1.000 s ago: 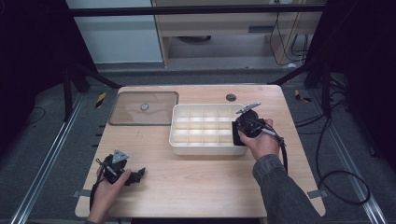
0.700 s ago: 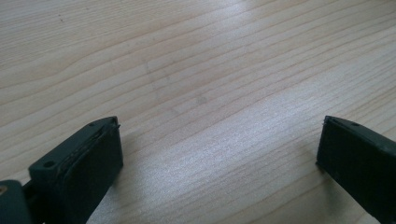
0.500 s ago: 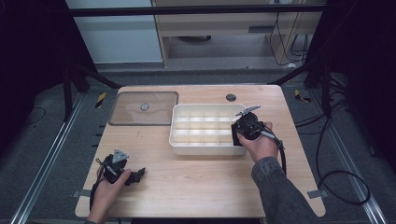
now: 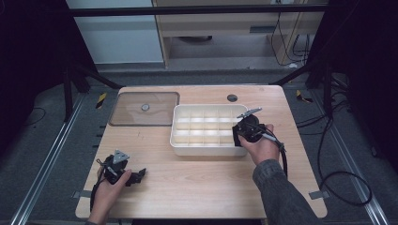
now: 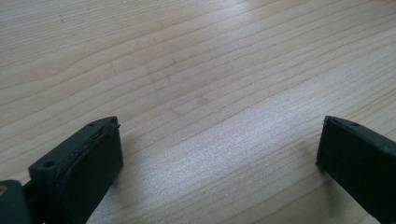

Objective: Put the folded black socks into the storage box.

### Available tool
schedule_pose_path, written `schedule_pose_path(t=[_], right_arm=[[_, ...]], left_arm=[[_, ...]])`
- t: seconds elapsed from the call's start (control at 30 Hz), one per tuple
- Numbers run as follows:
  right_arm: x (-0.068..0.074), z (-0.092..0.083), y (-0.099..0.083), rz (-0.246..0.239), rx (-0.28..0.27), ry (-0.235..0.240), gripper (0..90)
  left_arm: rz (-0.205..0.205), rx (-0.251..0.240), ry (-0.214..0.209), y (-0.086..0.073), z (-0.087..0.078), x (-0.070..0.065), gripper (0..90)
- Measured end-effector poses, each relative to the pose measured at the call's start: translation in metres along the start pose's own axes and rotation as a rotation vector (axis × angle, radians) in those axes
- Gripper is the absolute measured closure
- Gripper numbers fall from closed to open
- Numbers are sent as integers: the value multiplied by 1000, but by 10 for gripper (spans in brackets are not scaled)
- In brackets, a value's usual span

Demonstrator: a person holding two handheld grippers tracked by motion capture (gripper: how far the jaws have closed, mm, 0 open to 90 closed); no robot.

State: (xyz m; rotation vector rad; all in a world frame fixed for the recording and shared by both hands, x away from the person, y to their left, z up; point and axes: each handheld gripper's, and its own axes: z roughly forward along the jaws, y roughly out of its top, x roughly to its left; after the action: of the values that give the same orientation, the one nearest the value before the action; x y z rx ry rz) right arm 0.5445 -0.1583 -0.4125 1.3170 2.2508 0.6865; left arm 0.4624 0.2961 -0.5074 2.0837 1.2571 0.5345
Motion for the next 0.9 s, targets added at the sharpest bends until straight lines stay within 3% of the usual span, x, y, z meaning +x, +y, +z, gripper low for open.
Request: schedule_pose_path(t=[0.9], right_arm=[[3,6,-10,-3,32,-16,767]], left_arm=[[-1,-2,2,0,0,0,0]])
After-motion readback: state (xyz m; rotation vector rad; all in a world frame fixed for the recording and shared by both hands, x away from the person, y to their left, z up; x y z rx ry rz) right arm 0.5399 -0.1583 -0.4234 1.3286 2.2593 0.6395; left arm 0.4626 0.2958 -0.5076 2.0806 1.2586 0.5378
